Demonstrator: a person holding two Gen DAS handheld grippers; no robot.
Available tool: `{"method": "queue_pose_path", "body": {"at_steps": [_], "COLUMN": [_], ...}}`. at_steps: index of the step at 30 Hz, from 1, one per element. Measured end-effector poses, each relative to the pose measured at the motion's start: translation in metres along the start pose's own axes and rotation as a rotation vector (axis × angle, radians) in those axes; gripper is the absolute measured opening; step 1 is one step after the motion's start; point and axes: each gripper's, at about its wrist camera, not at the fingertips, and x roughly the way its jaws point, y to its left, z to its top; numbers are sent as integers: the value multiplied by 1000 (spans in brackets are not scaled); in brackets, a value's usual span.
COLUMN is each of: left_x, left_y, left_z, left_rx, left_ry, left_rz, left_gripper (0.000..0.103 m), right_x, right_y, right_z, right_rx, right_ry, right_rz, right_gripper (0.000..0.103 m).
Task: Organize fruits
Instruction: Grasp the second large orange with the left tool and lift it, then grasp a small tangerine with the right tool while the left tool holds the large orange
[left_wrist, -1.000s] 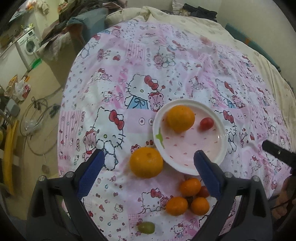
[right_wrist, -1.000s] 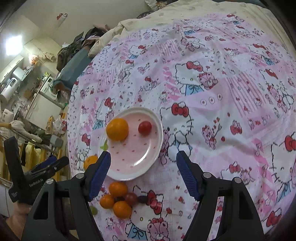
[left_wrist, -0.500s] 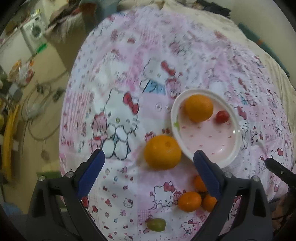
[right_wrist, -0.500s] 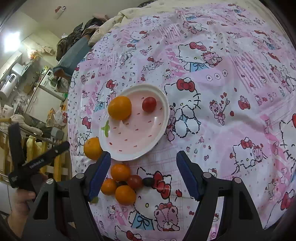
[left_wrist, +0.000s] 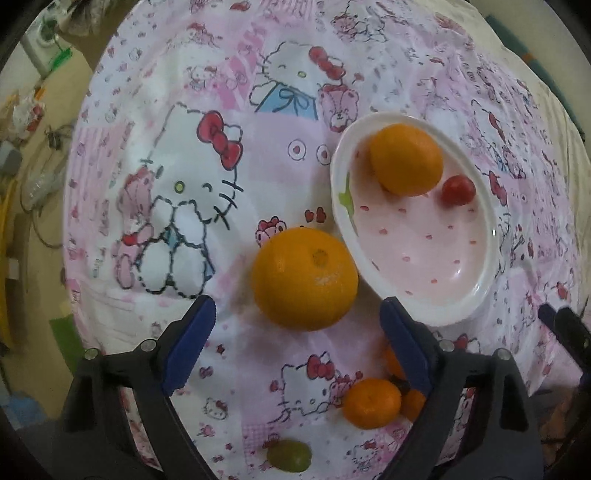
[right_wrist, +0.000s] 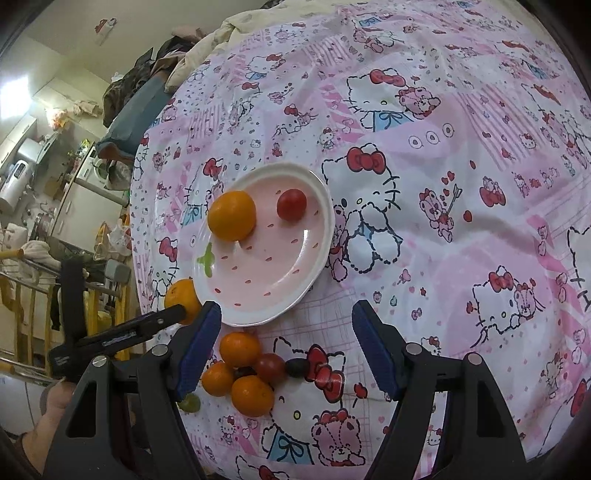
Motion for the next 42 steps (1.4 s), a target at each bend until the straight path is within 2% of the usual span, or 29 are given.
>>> {"method": "queue_pose_path", "body": {"at_steps": [3,5,11,16,19,23,28,34,39,42], "left_x": [6,9,12,19,19,15,4,-30,-57,-65], "left_y": [2,3,2,6,5,-4,-2,2,4,4], "left_z": [3,3,4,9,8,5,-2,-17,-27,-34], "left_rx": [-32,-39,-20,-51,-41,10,6,57,63,70], "left_ry": [20,31,32,49,46,25,10,-76,-145,-159], "left_rz": [-36,-37,-34,-47,-52,-16,-9,18,-7,-12], "left_gripper": [75,58,57,60,56,53,52,52,52,52], "right_x": [-1,-2,-4,-5,-3,-3,-1,1,7,13], "right_y": [-2,-4,-6,-7,-7,-9,-11,-7,-2,0], "right_z": [0,0,1,1,-1,-1,-1,-4,-6,-9], "right_rx": [5,10,23,18,18,18,16,7,-7,-10], "right_ry": [0,1,-3,0,4,0,-1,8,33,57], "right_rz": [4,6,12,6,-7,-25,-35,-40,-39,-40], "right_gripper": [76,76,76,76,76,76,76,76,76,76]}}
